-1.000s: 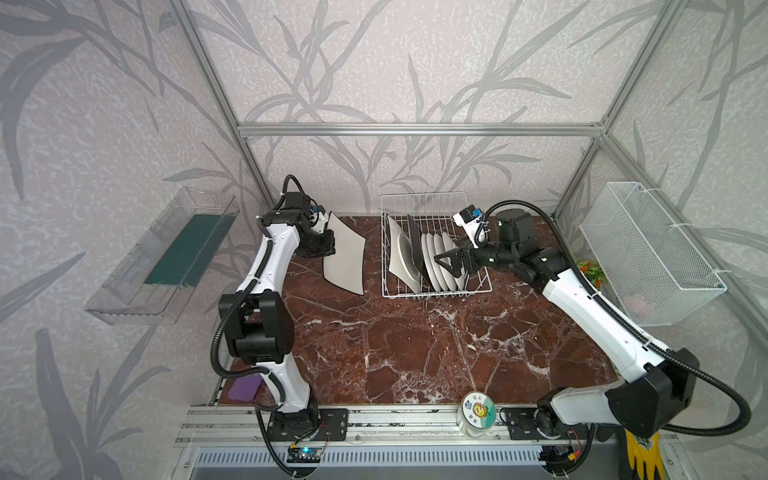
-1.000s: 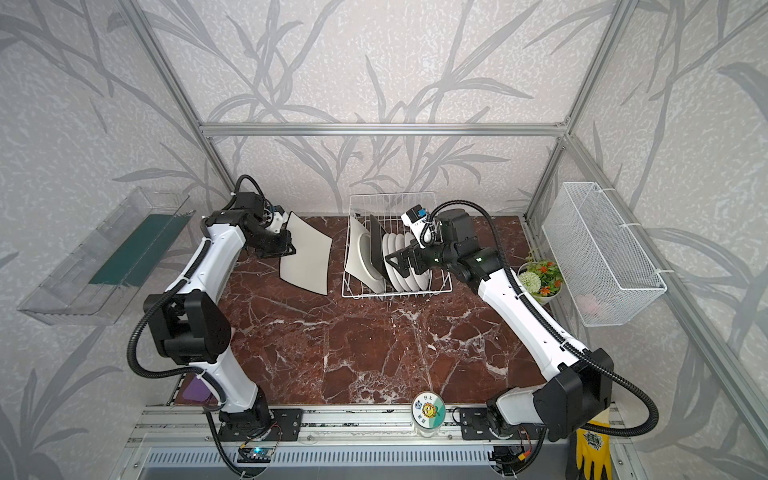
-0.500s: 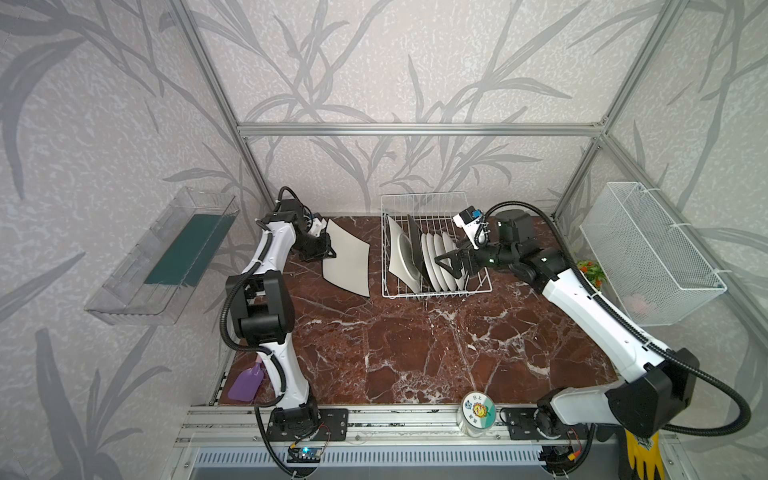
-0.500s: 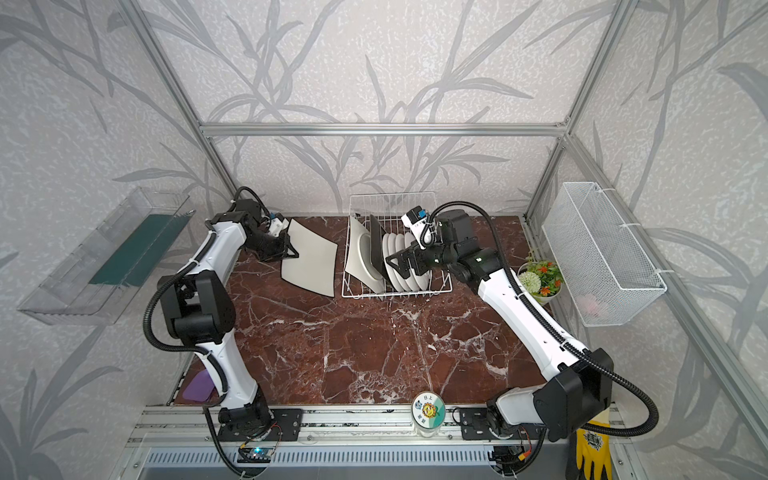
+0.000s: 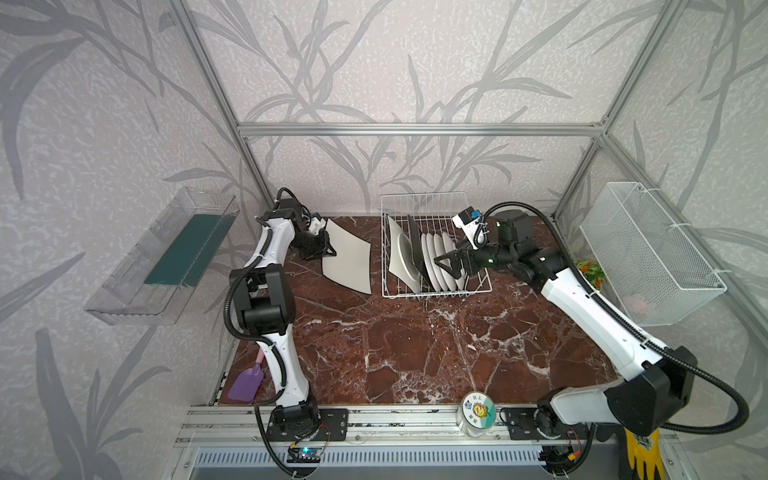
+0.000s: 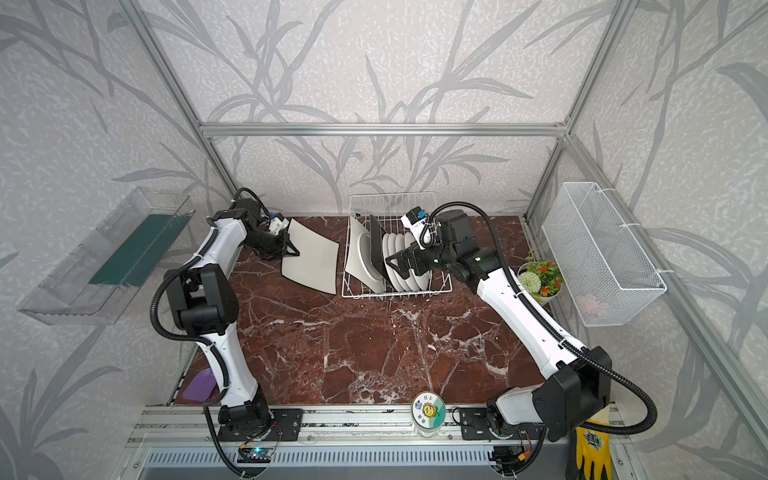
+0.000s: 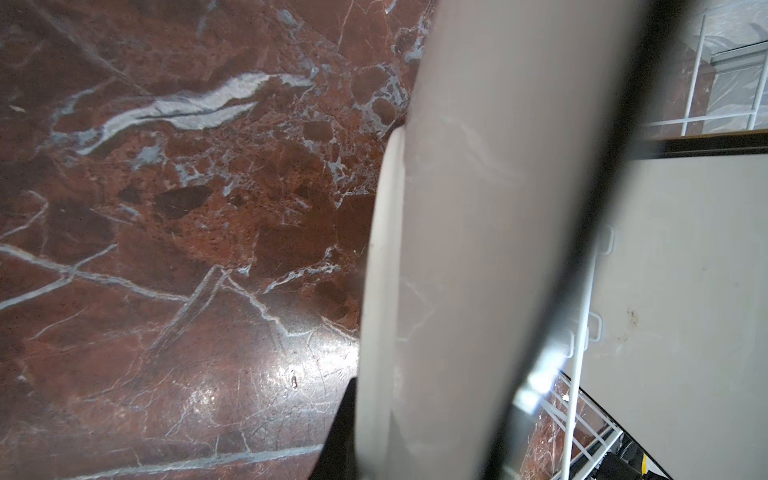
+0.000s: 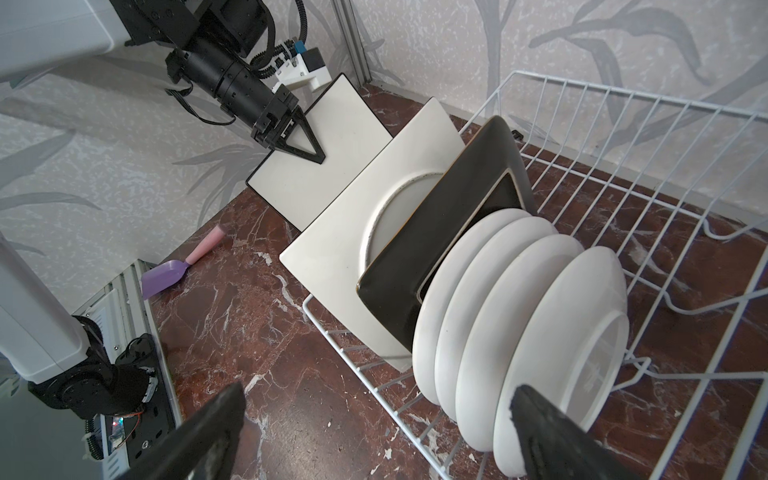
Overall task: Unload the plates from the dish rack
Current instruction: 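Lower the square white plate flat onto the table and open the left gripper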
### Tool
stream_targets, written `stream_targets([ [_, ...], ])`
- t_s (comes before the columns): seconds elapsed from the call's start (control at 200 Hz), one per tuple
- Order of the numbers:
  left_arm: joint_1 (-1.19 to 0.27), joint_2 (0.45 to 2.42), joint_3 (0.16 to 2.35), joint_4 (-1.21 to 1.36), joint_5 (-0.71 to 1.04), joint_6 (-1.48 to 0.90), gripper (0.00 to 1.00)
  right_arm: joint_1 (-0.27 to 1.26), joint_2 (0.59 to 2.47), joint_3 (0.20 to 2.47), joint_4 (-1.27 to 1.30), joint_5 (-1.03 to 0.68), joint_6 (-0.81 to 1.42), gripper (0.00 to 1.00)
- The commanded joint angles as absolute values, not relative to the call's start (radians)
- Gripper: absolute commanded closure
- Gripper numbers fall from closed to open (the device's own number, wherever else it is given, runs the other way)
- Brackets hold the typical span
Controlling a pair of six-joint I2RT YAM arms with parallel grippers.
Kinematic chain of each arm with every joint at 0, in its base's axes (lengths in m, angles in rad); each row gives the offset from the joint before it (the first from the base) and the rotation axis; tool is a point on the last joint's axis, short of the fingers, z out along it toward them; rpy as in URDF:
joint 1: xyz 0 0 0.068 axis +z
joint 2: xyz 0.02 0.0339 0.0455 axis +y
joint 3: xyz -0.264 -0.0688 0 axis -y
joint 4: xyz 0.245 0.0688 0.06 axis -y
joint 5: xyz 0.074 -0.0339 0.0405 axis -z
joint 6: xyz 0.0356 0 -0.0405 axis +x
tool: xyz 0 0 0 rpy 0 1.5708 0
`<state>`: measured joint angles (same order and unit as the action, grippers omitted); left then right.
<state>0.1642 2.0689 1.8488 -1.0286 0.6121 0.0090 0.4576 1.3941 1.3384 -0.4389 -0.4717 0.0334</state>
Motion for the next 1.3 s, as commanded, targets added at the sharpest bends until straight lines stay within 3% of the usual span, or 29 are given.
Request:
stream_targets([
  [0.0,0.172,2.087,1.885,-1.038,0.602,0.057,1.00,0.462,1.405,1.347,-0.446,-0.479,0.036,0.01],
  [0.425,0.198,2.159,1.914,-1.083,0.571,0.073,1.00,0.461,1.420,1.360,-0.459,-0.483,0.028,0.01],
  [0.94,0.228,2.207,1.865,-1.053,0.537,0.078,0.80,0.462,1.414,1.382,-0.488,-0.460,0.000,0.01],
  [1.294,0.245,2.245,1.863,-1.046,0.516,0.071,0.75,0.462,1.417,1.430,-0.533,-0.422,-0.054,0.01],
])
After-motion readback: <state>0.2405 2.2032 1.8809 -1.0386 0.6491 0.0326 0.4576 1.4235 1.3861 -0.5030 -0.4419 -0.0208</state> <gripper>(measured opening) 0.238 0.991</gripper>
